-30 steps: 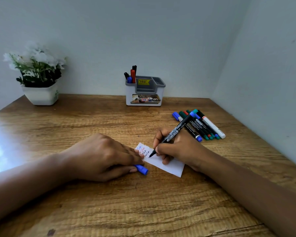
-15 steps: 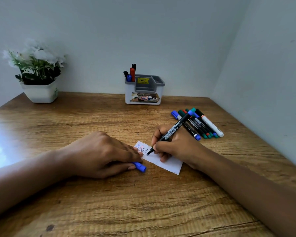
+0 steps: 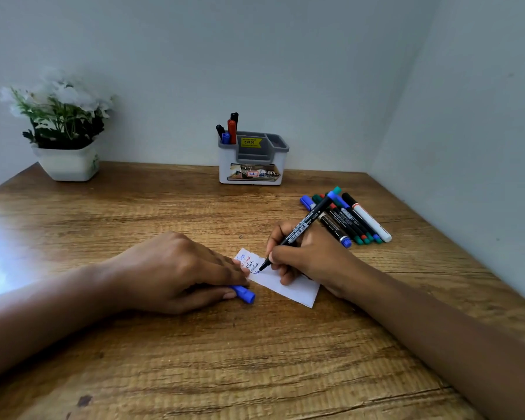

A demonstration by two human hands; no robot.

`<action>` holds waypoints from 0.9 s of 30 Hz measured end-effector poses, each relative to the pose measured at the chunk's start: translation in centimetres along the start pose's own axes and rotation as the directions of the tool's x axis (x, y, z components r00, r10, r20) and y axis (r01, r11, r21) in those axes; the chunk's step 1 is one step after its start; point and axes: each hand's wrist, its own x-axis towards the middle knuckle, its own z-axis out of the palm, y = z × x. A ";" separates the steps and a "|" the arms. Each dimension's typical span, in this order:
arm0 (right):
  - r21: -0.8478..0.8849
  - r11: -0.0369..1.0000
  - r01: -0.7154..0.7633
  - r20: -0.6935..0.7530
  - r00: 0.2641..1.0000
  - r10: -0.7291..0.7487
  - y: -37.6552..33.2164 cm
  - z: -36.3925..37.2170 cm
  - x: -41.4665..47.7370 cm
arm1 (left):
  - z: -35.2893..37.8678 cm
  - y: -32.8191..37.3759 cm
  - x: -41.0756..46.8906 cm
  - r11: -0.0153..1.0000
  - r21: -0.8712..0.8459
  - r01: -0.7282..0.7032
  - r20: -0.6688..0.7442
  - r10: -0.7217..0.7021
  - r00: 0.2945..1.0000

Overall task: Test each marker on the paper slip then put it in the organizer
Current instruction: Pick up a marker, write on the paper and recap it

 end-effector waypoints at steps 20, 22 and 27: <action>0.118 0.992 -0.039 -0.040 0.998 0.044 0.2 0.0 0.2 | 0.0 0.0 0.0 1.000 -0.017 0.005 -0.009 -0.005 1.000; 0.056 0.998 -0.039 -0.030 0.999 0.041 0.2 -0.1 0.2 | 0.0 0.0 -0.1 1.000 -0.019 0.007 -0.008 -0.007 1.000; 0.008 0.999 -0.031 -0.016 0.999 0.031 0.2 -0.1 0.1 | 0.0 0.1 0.0 1.000 -0.010 0.005 -0.005 -0.005 1.000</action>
